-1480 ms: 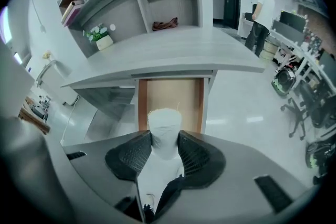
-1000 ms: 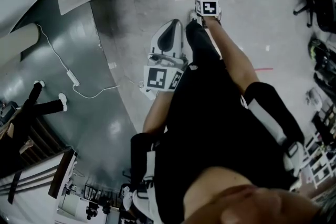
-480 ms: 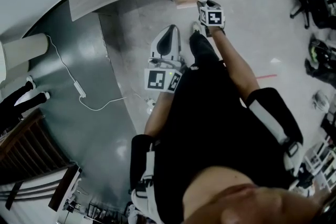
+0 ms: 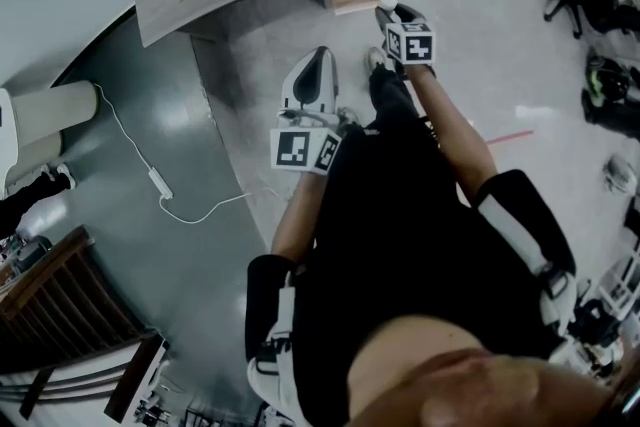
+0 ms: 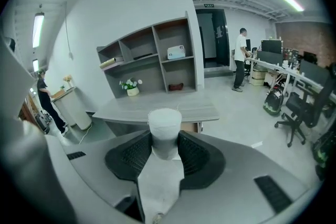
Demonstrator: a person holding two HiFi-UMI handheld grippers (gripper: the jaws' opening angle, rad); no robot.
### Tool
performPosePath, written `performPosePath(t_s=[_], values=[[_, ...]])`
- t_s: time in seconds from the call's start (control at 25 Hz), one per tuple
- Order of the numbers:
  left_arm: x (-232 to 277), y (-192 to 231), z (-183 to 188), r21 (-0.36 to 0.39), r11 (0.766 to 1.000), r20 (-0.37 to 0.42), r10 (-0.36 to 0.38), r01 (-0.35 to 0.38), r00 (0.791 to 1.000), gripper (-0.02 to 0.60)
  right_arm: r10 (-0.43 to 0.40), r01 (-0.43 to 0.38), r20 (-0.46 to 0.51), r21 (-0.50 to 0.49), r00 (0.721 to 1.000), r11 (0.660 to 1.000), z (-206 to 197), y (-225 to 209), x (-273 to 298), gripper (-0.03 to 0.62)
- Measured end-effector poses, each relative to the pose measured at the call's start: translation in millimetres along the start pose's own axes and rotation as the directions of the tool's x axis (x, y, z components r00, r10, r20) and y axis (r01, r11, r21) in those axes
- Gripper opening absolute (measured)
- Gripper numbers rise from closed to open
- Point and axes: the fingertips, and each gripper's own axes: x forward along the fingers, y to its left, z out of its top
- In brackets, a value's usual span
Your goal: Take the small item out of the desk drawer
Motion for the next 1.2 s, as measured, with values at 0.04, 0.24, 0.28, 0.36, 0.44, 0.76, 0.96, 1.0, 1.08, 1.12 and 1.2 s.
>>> performPosePath(t_s=[0.04,0.24,0.28,0.36,0.44,0.76,0.96,1.0,1.08,1.12,1.2], values=[[-2,-1,-1,0.002,1.000,-0.007,-0.003,0.003,1.000,-0.005,0.004,-0.004,0.008,0.000,1.000,1.000,0,4,-7,0.155],[-3,-5,-5,-0.004,1.000,-0.031,-0.002,0.002,1.000,-0.005,0.042,-0.042,0.051,-0.006,0.998,0.999,8,20,-37,0.155],[-2,-8,-6,-0.006,1.000,-0.034,-0.003,0.003,0.999,-0.005,0.054,-0.054,0.063,-0.006,0.997,0.999,11,21,-44,0.155],[1,-17,-8,-0.012,1.000,-0.040,-0.005,0.004,0.999,-0.005,0.066,-0.066,0.078,-0.005,0.995,0.998,15,19,-57,0.155],[5,-25,-10,-0.016,1.000,-0.045,-0.003,0.002,0.999,-0.005,0.078,-0.078,0.090,-0.006,0.993,0.997,21,17,-70,0.155],[21,-58,-14,-0.024,0.999,-0.047,0.020,-0.021,0.999,-0.005,0.156,-0.152,0.158,-0.037,0.975,0.988,46,6,-119,0.155],[28,-75,-18,-0.021,0.999,-0.051,0.035,-0.036,0.998,-0.005,0.198,-0.192,0.206,-0.048,0.958,0.980,59,0,-152,0.155],[29,-78,-19,-0.022,0.999,-0.052,0.037,-0.038,0.998,-0.005,0.206,-0.200,0.215,-0.048,0.955,0.979,60,-2,-159,0.155],[29,-84,-20,-0.021,0.999,-0.053,0.038,-0.040,0.998,-0.005,0.222,-0.216,0.228,-0.051,0.948,0.975,61,-3,-171,0.155],[28,-87,-21,-0.018,0.999,-0.055,0.039,-0.040,0.998,-0.005,0.231,-0.225,0.235,-0.055,0.944,0.973,60,-2,-178,0.155],[28,-92,-23,-0.008,0.999,-0.059,0.040,-0.040,0.997,-0.005,0.248,-0.238,0.250,-0.069,0.936,0.969,60,0,-191,0.155]])
